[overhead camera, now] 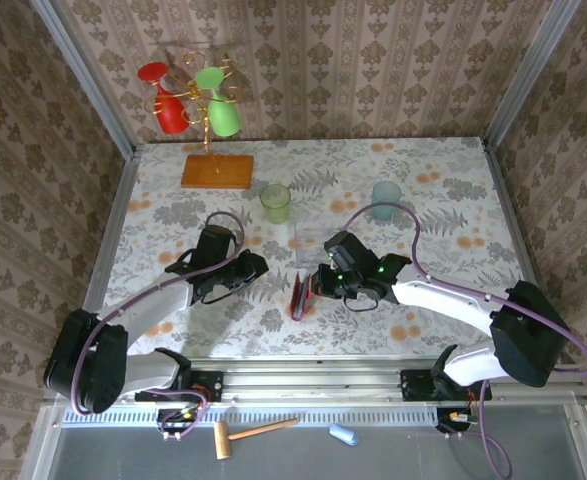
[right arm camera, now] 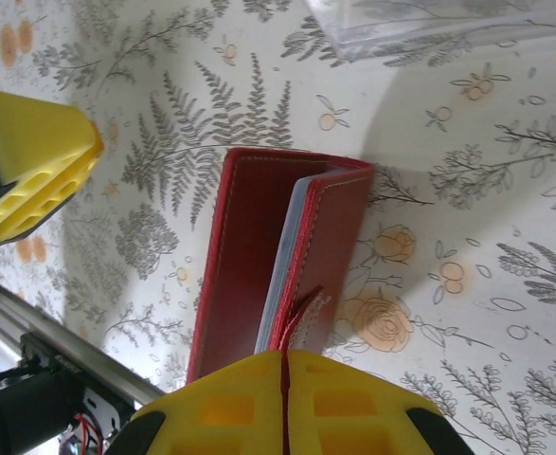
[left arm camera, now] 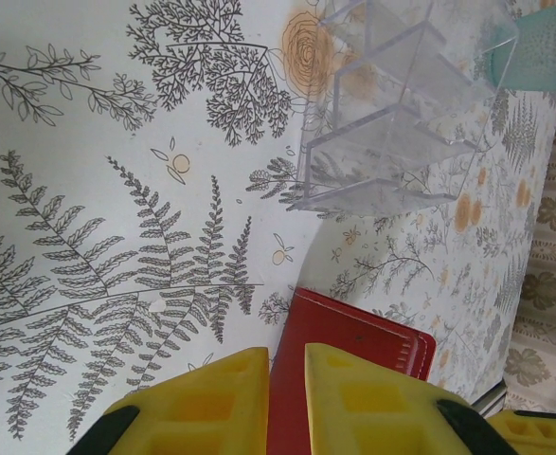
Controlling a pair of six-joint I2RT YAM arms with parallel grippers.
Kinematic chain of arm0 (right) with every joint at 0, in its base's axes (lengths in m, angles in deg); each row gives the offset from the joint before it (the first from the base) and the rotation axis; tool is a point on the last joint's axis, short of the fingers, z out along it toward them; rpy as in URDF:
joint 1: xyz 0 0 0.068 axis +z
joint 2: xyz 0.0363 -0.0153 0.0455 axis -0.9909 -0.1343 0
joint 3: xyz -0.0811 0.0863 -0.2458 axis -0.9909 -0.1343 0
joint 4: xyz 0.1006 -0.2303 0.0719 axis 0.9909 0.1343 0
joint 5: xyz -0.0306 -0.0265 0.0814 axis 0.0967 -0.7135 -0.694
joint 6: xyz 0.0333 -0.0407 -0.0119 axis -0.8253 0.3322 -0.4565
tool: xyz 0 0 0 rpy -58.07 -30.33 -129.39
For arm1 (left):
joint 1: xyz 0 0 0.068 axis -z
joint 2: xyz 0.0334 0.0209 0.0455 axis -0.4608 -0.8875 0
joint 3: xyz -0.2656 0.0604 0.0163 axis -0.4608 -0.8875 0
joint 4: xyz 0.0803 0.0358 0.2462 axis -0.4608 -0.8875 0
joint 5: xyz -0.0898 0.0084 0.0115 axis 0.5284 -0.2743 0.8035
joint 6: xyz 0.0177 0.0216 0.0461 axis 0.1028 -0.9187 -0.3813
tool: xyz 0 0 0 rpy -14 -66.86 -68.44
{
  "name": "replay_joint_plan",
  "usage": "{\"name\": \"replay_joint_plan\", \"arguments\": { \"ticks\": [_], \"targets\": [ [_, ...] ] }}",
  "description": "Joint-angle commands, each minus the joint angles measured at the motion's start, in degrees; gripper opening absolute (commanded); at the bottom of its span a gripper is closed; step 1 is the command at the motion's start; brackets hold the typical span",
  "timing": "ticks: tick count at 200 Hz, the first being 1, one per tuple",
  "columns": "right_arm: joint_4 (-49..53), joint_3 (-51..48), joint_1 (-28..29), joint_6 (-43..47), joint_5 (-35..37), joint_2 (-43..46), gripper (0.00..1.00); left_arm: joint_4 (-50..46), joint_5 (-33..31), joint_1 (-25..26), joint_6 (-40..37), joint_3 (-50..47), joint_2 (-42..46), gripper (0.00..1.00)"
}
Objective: Take the credit cards out of the card holder
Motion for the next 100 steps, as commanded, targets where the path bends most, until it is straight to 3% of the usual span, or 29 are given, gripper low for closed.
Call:
{"name": "replay_joint_plan", "arguments": {
  "ticks": [1, 100],
  "targets": [
    [0.81, 2.80, -0.21, 2.22, -2.81, -0.01, 0.00, 0.14, -0.96, 0.47, 0.72, 0.89, 1.55, 0.18],
    [4.43, 7.58, -0.19, 6.44, -7.85, -6.19, 0.00, -0.41, -0.80, 1.00, 0.34, 1.35, 1.33, 0.19]
  ]
}}
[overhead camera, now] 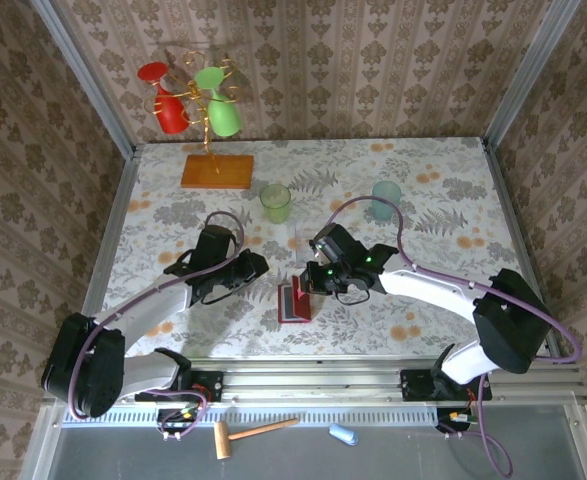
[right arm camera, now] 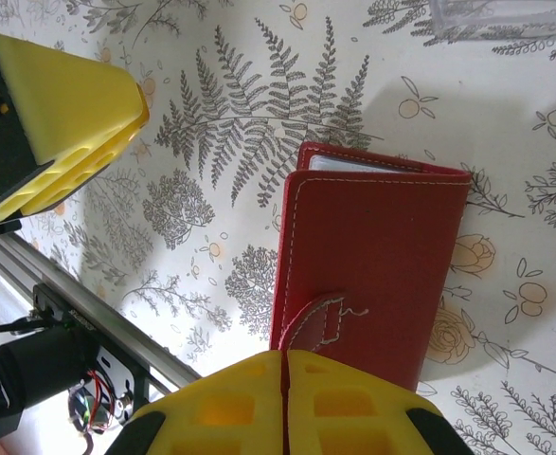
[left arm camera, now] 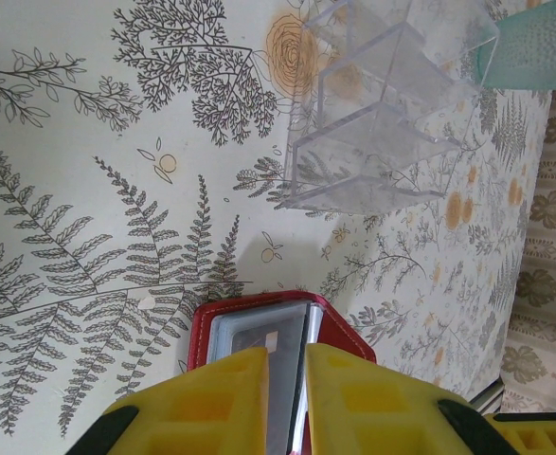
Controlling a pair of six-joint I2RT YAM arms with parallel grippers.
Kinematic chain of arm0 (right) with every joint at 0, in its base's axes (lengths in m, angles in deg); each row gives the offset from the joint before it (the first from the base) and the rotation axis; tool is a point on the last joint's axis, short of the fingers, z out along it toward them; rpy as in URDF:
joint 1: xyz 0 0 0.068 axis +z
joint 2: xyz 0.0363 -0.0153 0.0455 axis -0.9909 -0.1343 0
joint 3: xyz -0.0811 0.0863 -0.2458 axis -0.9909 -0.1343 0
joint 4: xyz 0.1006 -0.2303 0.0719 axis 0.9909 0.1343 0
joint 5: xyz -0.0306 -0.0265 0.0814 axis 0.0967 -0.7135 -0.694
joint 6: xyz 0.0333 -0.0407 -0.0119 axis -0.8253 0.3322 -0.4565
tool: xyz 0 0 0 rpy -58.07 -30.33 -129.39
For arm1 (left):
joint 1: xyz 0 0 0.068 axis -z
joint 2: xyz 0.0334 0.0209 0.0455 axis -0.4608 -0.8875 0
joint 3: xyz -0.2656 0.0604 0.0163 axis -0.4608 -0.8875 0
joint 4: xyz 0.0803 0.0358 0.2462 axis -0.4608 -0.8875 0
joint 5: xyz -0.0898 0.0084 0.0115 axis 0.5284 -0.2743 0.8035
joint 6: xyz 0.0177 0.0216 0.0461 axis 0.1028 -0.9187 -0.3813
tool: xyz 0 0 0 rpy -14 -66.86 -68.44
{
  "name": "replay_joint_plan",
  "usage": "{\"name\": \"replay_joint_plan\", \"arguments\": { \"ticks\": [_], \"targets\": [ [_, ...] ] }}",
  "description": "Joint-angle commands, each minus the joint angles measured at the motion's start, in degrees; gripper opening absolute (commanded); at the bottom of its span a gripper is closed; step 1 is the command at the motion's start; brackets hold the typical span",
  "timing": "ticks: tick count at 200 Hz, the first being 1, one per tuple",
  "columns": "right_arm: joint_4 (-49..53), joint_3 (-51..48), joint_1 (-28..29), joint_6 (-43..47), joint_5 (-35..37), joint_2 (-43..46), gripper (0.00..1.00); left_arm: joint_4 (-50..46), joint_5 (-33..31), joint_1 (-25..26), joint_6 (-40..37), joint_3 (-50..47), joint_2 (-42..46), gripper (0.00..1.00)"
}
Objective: Take the credit cards out of the card holder
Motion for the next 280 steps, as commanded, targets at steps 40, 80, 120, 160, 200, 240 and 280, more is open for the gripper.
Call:
{"name": "replay_joint_plan", "arguments": {
  "ticks": [40, 80, 120, 160, 200, 240, 280],
  "targets": [
    [5.62, 1.53, -0.16, 0.28, 2.47, 1.02, 0.00, 2.30, 0.38, 2.45, 0.71, 2.61, -3.61, 0.19],
    [11.50, 1.05, -0.21, 0.68, 9.61, 3.99, 0.00, 4.63, 0.87, 4.92, 1.04, 4.42, -7.87, 0.19],
    [16.46, -0.03, -0.42, 2.20, 14.07, 6.08, 0.00, 8.90, 1.70, 7.42, 2.04, 5.43, -11.79, 0.19],
    [18.08, -2.11, -1.25, 2.46, 16.38, 7.94, 0.00, 10.75, 1.81, 10.42, 2.45, 7.53, -15.52, 0.18],
    [18.89, -4.44, -1.82, 3.08, 18.96, 8.17, 0.00, 12.00, 1.65, 12.97, 2.55, 9.12, -18.41, 0.18],
    [18.68, -6.36, -2.34, 3.52, 19.78, 6.76, 0.00, 12.09, 1.48, 14.99, 2.30, 10.73, -19.84, 0.18],
    [15.24, -7.64, -2.32, 2.91, 17.77, 2.72, 0.00, 12.14, 1.30, 16.56, 2.56, 11.37, -20.65, 0.18]
  ]
}}
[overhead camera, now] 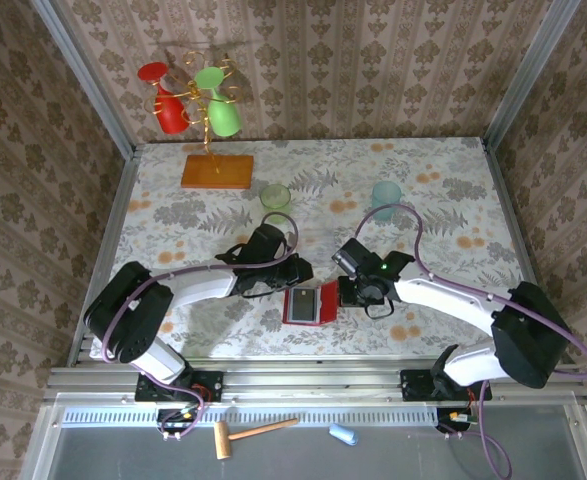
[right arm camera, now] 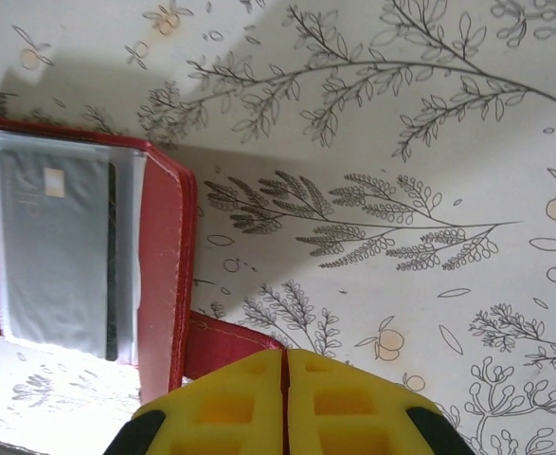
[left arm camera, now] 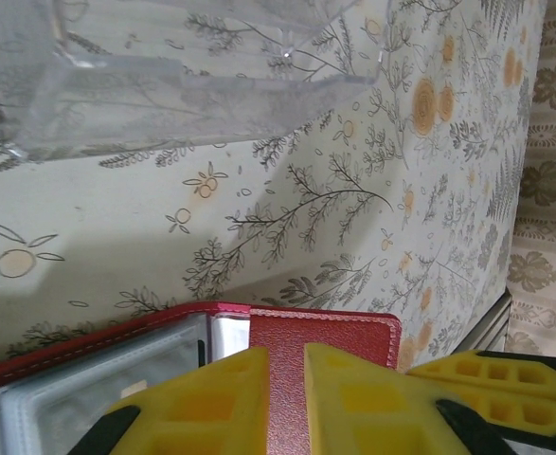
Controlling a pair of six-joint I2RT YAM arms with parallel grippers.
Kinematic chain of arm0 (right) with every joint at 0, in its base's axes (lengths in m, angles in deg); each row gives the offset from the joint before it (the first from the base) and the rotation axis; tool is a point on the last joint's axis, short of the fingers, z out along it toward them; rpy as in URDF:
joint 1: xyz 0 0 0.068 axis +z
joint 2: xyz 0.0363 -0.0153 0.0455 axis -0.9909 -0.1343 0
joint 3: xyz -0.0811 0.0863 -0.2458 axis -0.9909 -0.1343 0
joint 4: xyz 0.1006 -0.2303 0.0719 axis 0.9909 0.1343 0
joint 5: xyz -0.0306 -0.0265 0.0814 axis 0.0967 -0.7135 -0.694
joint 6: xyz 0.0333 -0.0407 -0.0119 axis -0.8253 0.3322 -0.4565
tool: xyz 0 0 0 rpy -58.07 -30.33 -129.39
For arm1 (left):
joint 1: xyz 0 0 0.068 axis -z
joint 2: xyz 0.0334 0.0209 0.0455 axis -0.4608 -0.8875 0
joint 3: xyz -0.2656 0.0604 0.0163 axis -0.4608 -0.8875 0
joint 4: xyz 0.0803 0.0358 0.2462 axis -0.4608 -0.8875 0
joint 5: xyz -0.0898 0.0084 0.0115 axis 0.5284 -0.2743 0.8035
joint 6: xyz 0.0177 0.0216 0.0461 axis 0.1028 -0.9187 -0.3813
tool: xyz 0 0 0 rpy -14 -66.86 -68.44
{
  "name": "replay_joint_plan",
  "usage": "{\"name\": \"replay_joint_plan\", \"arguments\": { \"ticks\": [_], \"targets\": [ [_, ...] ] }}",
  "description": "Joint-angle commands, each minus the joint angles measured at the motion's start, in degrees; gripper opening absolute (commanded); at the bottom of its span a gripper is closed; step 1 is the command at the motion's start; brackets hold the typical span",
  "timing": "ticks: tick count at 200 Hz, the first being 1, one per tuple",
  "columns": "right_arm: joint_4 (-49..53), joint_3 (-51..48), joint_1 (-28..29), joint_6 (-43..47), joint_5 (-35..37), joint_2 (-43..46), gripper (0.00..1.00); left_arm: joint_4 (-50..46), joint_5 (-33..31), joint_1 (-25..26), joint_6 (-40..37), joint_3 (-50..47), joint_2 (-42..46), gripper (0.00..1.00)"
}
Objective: Take the credit cards out of the card holder
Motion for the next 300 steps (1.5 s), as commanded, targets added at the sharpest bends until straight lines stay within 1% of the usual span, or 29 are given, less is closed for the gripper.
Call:
{"name": "replay_joint_plan", "arguments": {
  "ticks": [1, 27, 111, 146, 207, 227, 268, 300],
  "targets": [
    [-1.86, -1.40, -0.39, 0.11, -0.09, -3.13, 0.00, 0.73, 0.32, 1.00, 0.59, 1.73, -0.78, 0.18],
    [-6.18, -1.87, -0.35, -0.85, -2.28, -5.18, 0.00, 0.69, 0.36, 1.41, 0.70, 1.38, -0.92, 0.18],
    [-11.65, -0.51, 0.11, -0.55, -3.76, -11.03, 0.00, 1.48, 0.41, 1.97, 1.33, -0.33, -1.05, 0.18],
    [-11.70, -0.10, 0.21, -0.56, -3.43, -12.38, 0.00, 2.98, 0.60, 2.06, 1.97, -1.29, -1.75, 0.17],
    [-10.74, -0.76, 0.18, -1.16, -2.26, -10.82, 0.00, 5.75, 2.69, 2.48, 2.59, -1.65, -4.87, 0.15],
    [-10.26, -0.55, 0.19, -1.21, -2.14, -10.49, 0.06, 5.92, 3.31, 2.77, 2.34, -1.43, -5.90, 0.15],
    [-7.50, -0.07, 0.18, -1.23, -1.05, -7.86, 0.13, 4.93, 3.95, 2.82, 1.74, -1.46, -7.50, 0.14],
    [-4.42, 0.02, 0.19, -1.20, -0.01, -4.83, 0.23, 3.79, 3.97, 2.77, 1.29, -1.17, -8.27, 0.14]
  ]
}}
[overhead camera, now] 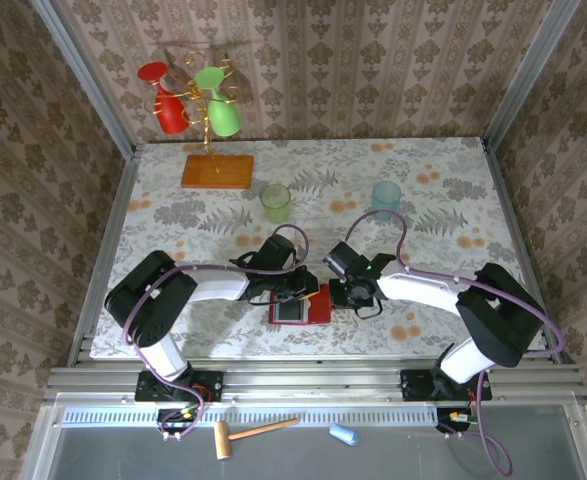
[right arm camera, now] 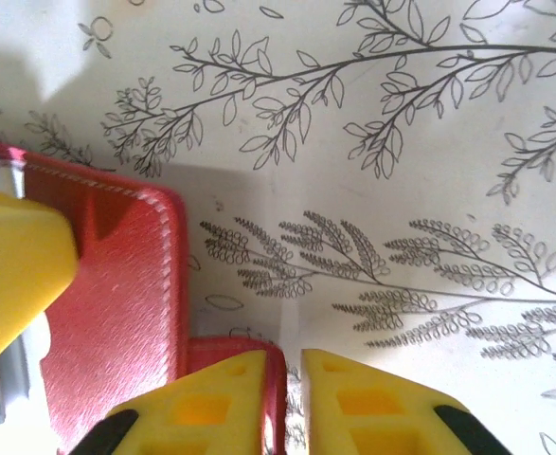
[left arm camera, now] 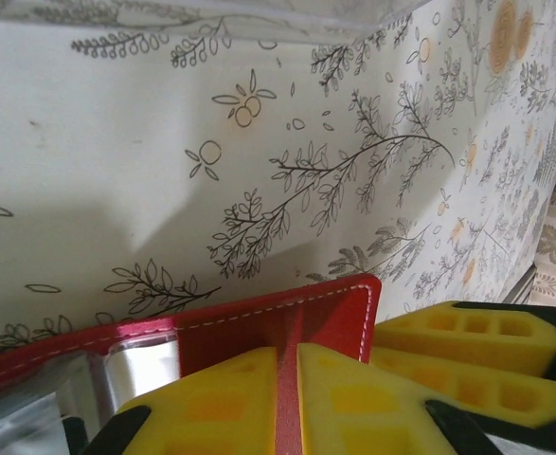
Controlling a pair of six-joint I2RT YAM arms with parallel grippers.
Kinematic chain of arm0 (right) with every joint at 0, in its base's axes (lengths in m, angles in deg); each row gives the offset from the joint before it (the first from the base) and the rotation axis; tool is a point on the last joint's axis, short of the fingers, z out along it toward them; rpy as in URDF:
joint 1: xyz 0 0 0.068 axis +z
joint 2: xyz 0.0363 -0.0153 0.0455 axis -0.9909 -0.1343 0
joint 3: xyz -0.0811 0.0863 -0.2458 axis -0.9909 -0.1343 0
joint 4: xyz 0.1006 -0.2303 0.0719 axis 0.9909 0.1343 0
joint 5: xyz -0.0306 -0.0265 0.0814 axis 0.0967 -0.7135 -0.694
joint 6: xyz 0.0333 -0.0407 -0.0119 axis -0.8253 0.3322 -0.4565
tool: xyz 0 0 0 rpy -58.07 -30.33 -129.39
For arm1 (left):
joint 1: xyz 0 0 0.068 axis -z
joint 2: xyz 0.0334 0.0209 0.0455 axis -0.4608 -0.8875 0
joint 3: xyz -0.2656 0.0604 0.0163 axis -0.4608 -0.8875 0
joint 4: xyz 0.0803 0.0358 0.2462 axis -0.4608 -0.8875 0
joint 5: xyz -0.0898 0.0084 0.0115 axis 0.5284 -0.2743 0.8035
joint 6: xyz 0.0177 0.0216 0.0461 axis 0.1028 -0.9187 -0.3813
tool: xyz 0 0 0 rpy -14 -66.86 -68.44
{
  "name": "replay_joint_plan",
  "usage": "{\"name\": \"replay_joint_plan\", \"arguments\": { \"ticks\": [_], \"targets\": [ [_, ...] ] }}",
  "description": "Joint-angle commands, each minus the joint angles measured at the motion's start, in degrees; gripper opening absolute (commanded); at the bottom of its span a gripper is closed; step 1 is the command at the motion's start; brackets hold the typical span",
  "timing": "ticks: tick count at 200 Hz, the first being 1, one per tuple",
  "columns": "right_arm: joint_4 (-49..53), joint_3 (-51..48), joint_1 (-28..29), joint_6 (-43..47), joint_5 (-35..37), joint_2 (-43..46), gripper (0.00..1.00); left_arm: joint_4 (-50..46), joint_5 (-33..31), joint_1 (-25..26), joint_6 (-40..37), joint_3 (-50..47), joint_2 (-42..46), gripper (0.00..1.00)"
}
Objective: Take the credit cards out of the card holder
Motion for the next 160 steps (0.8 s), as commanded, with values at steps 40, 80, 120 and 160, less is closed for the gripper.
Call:
{"name": "replay_joint_plan", "arguments": {
  "ticks": [40, 80, 120, 160],
  "targets": [
    [6.86, 1.65, 0.19, -1.00, 2.99, 6.27, 0.29, -0.77, 1.35, 0.28, -0.80, 0.12, -1.78, 0.14],
    [7.89, 3.49, 0.17, -1.01, 2.65, 9.51, 0.32, -0.74, 1.21, 0.31, -0.72, -0.17, -2.15, 0.14],
    [5.18, 4.22, 0.43, -1.82, -1.67, 9.50, 0.31, -1.15, 0.78, 0.28, -0.81, -0.32, -2.42, 0.14],
    [-1.38, 3.44, 1.10, -3.88, -7.07, 4.83, 0.17, -1.12, 0.41, 0.27, -0.67, -0.54, -2.48, 0.14]
  ]
}}
